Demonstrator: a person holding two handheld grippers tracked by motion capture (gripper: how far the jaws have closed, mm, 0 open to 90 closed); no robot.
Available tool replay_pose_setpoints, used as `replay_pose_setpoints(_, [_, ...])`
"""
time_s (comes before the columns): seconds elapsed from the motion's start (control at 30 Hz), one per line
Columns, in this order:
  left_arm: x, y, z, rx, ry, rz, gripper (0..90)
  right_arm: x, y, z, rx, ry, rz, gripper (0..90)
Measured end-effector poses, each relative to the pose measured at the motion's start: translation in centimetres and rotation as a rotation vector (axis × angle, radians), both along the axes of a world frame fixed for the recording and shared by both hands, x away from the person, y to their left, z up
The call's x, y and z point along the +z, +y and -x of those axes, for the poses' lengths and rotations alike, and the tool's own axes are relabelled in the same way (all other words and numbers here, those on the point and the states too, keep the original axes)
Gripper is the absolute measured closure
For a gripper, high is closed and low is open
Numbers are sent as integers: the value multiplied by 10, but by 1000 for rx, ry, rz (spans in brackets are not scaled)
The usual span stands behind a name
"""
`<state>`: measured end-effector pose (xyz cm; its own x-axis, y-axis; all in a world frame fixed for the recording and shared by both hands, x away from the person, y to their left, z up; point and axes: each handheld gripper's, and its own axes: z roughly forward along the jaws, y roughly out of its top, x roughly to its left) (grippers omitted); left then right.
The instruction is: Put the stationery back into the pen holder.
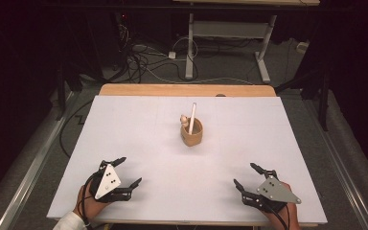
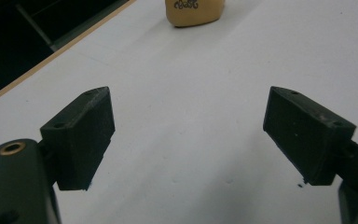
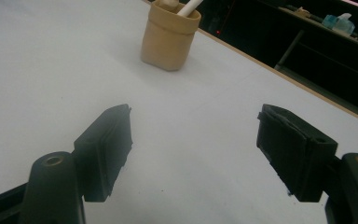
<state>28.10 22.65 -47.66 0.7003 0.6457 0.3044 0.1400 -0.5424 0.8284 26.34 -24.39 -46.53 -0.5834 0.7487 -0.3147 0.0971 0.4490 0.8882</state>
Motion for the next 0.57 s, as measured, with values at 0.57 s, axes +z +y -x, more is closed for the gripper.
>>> replay_pose_setpoints(0.57, [-3,-3,-5,9,17,-3,155,0,-6,-2,-17,8,-10,264])
